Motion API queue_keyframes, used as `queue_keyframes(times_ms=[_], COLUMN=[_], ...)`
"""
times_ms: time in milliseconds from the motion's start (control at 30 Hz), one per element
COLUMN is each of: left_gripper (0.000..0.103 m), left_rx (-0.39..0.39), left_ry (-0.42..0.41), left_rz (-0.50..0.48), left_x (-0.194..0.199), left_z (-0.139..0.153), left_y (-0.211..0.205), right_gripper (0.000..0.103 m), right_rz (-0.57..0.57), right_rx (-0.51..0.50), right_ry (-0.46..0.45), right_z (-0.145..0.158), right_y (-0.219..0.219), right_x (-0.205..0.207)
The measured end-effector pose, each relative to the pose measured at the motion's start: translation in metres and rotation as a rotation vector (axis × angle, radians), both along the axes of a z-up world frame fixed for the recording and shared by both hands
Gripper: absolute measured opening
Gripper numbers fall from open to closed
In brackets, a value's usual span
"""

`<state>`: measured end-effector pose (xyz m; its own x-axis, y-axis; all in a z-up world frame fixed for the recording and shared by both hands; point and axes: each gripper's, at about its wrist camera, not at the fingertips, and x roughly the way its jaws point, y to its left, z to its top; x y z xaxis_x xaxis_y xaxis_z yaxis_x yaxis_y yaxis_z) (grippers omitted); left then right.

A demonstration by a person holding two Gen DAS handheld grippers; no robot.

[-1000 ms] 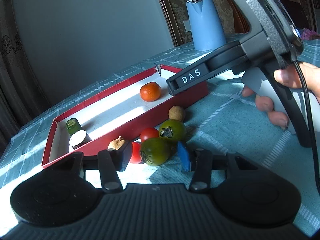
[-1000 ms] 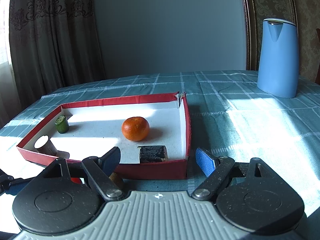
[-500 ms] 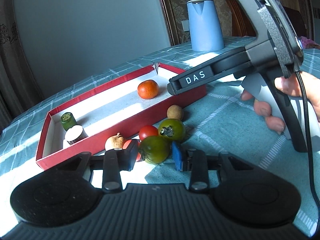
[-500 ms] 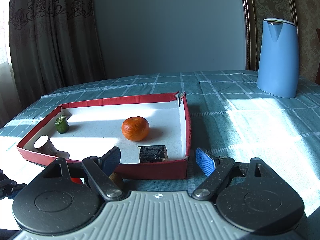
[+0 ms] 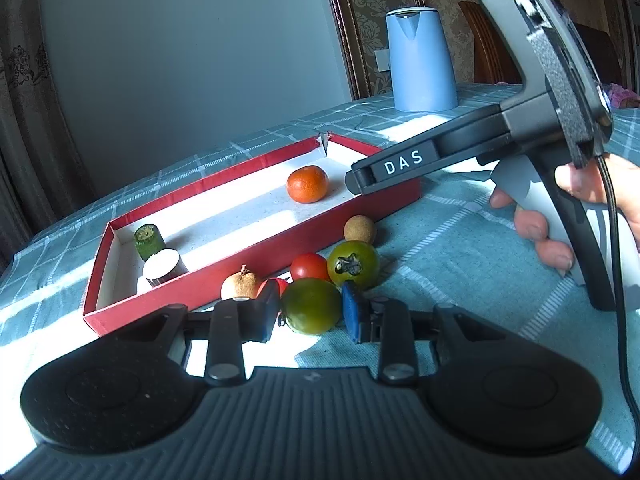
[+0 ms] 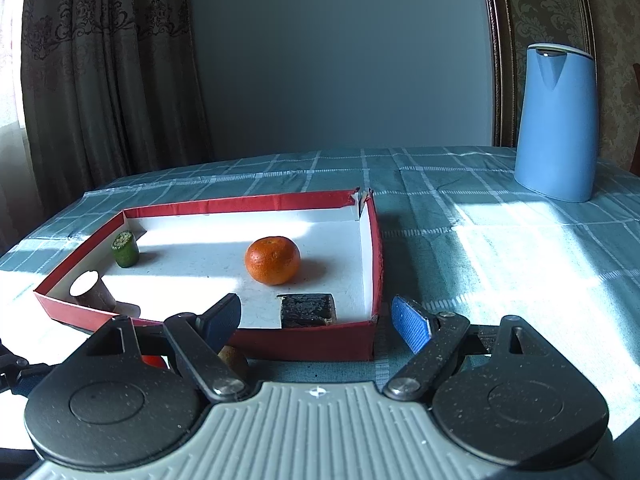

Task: Organize fruits
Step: 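Close the left tool on the yellow-green tomato while the right tool grasps the dark green tomato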

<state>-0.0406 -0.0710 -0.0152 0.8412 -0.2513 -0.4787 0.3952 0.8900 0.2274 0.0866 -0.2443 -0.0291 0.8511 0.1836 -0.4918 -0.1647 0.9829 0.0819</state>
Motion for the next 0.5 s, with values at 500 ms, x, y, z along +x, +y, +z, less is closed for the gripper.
queue_keyframes(times_ms=[500], left_gripper=[0.031], left_rx=[-0.028], left_ry=[0.027], left_rz=[0.16], left_x=[0.014], left_z=[0.003], left_y=[0.042], right_gripper=[0.083], right_rz=[0.242], right_rx=[0.035], right_ry=[0.005], right_z=[-0.001], right_y=[0.009], right_x=[-0.052])
